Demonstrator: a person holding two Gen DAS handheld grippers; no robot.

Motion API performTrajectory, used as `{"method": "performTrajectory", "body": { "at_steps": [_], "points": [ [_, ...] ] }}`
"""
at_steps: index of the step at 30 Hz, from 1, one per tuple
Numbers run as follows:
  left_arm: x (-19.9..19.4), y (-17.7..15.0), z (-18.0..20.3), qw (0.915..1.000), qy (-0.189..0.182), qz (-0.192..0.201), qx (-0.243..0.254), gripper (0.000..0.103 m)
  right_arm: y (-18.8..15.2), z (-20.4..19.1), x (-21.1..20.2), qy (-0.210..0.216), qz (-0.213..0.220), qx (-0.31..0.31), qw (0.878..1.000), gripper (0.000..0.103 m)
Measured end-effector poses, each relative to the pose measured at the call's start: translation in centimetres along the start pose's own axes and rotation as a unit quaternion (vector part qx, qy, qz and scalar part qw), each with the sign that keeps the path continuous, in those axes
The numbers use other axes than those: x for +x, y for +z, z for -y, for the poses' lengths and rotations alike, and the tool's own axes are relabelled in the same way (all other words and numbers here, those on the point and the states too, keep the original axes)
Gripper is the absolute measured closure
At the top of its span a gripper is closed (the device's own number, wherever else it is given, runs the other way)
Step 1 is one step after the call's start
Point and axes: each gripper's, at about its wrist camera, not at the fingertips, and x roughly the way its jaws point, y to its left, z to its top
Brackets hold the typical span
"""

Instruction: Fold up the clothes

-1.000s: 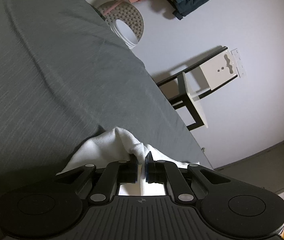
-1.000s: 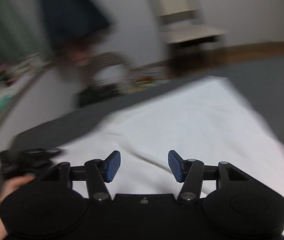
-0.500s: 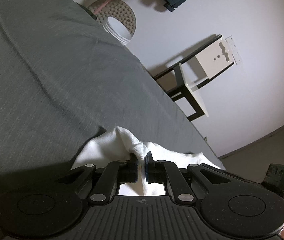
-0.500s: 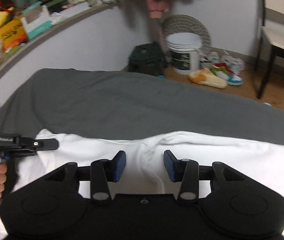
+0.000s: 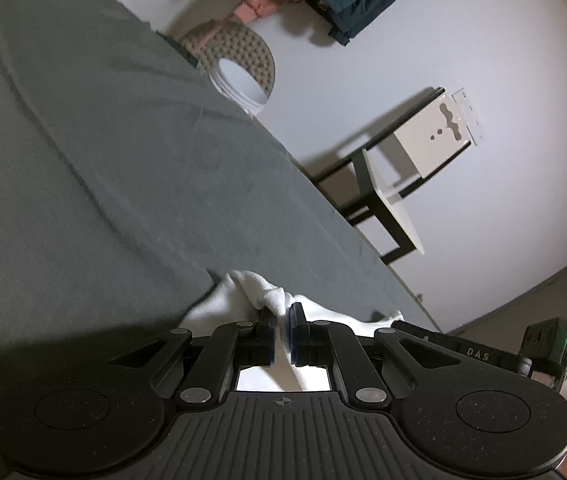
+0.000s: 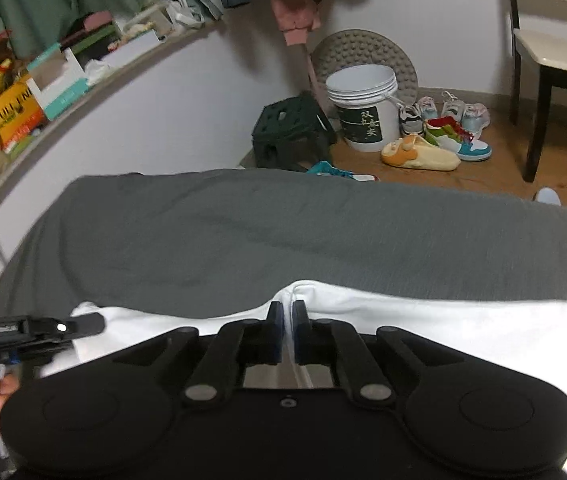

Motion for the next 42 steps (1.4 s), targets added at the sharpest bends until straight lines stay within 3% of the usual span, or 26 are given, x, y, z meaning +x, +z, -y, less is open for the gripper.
{"method": "performTrajectory", "body": {
  "at_steps": [7, 9, 12, 16, 20, 23, 24, 26, 28, 30, 32, 35, 38, 40, 42],
  "points": [
    [0.7, 0.6, -0.2, 0.9999, 0.004, 0.002, 0.014, 0.098, 0.3, 0.2, 0.8, -0.011, -0.017, 0.012, 1.000, 0.097],
    [0.7, 0.8, -0.1, 0.9998, 0.002, -0.001, 0.018, 0.098, 0.6, 0.7, -0.4, -0.015, -0.008, 0.025, 1.000, 0.080],
    [0.7, 1.3, 0.2, 0.9996, 0.004, -0.010, 0.024, 0.098, 0.7, 1.9, -4.2, -0.029, 0.037, 0.050, 0.998, 0.062],
    [0.2, 1.9, 1.2, 0.9986, 0.021, -0.026, 0.042, 0.098, -0.8, 3.2, -10.4, -0.030, 0.064, 0.062, 0.996, 0.059],
    [-0.9, 2.4, 3.1, 0.9931, 0.062, -0.021, 0.097, 0.095, -4.5, 2.4, -14.5, -0.029, 0.038, 0.042, 0.998, 0.055],
    [-2.7, 2.7, 4.7, 0.9842, 0.108, 0.016, 0.140, 0.075, -7.9, 1.0, -15.2, -0.012, 0.002, 0.039, 0.999, 0.055],
    [-3.5, 2.8, 5.2, 0.9787, 0.128, 0.038, 0.156, 0.064, -9.1, 0.1, -15.1, -0.010, -0.012, 0.022, 1.000, 0.055],
    [-5.3, 2.7, 6.0, 0.9693, 0.152, 0.089, 0.172, 0.051, -11.3, -2.1, -15.0, -0.012, -0.043, -0.027, 0.999, 0.055],
    [-6.8, 2.5, 6.6, 0.9689, 0.125, 0.119, 0.177, 0.048, -13.4, -4.5, -15.1, -0.019, -0.075, -0.090, 0.993, 0.055],
    [-7.4, 2.2, 7.1, 0.9771, 0.047, 0.093, 0.186, 0.048, -15.0, -6.0, -16.1, -0.015, -0.108, -0.151, 0.983, 0.055],
    [-7.1, 1.4, 8.1, 0.9778, -0.025, 0.049, 0.202, 0.048, -16.3, -6.3, -18.3, -0.027, -0.129, -0.183, 0.974, 0.055],
    [-5.9, -0.7, 10.7, 0.9608, -0.080, -0.007, 0.265, 0.048, -17.5, -4.0, -22.2, -0.059, -0.139, -0.136, 0.979, 0.050],
    [-4.7, -3.3, 13.6, 0.9287, -0.117, -0.062, 0.346, 0.048, -18.8, 0.6, -25.6, -0.146, -0.143, -0.052, 0.978, 0.048],
    [-4.3, -4.5, 14.2, 0.9134, -0.115, -0.080, 0.382, 0.048, -19.3, 3.6, -26.8, -0.192, -0.144, 0.005, 0.971, 0.048],
    [-4.1, -5.5, 14.7, 0.8985, -0.108, -0.095, 0.415, 0.048, -19.7, 6.7, -28.0, -0.201, -0.113, 0.079, 0.970, 0.049]
  ]
}}
